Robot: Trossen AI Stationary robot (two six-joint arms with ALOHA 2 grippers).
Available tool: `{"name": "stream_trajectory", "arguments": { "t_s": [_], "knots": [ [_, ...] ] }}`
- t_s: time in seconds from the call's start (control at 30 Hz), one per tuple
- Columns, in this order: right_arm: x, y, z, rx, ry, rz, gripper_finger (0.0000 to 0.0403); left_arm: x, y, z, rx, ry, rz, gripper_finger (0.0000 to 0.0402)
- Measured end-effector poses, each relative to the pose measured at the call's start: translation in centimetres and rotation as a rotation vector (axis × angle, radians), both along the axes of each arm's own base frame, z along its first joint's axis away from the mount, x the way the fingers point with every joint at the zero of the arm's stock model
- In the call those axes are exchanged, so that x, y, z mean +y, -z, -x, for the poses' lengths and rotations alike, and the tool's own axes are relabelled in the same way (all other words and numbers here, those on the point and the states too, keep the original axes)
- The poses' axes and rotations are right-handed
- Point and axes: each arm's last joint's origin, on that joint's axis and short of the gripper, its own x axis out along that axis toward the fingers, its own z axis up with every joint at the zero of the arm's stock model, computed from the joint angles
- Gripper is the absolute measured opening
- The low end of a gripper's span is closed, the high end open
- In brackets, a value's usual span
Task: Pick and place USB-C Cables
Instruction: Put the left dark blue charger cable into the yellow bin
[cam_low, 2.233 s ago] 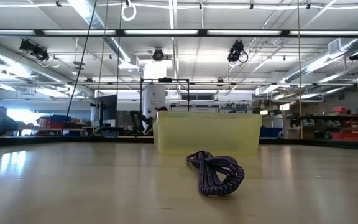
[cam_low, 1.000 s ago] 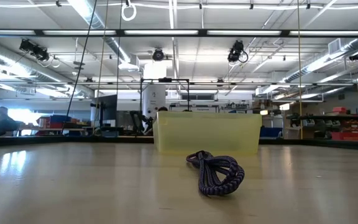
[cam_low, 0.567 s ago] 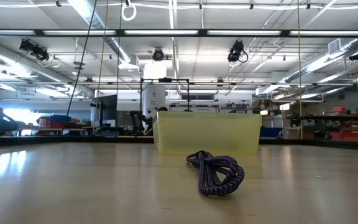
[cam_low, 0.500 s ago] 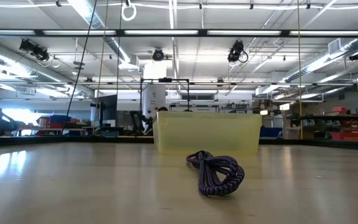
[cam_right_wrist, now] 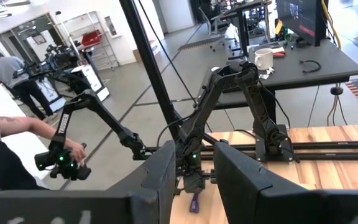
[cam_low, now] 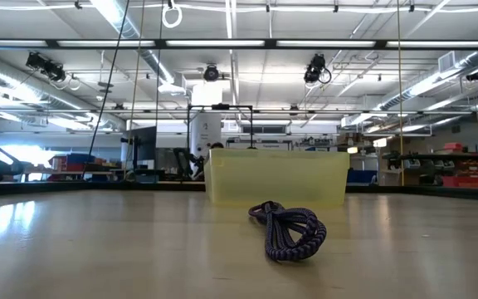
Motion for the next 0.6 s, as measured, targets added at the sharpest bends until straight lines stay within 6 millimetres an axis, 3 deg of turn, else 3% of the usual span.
{"name": "stream_trajectory", "arguments": {
  "t_s": [0.27,0.4,0.6],
  "knots": [
    [0.0,0.0,0.0,0.002,0.02,-0.005,0.0115,0.9,-0.7,-1.1,-0.03,-0.05,-0.007,0.0017],
    [-0.1,0.0,0.0,0.002,0.02,-0.005,0.0115,2.8,-3.3,-1.9,-0.084,-0.071,-0.053,0.0017],
    [-0.1,-0.2,-0.1,-0.021,0.027,-0.004,0.0115,8.4,-9.0,-2.6,-0.211,-0.169,-0.158,0.0017]
  ]
}}
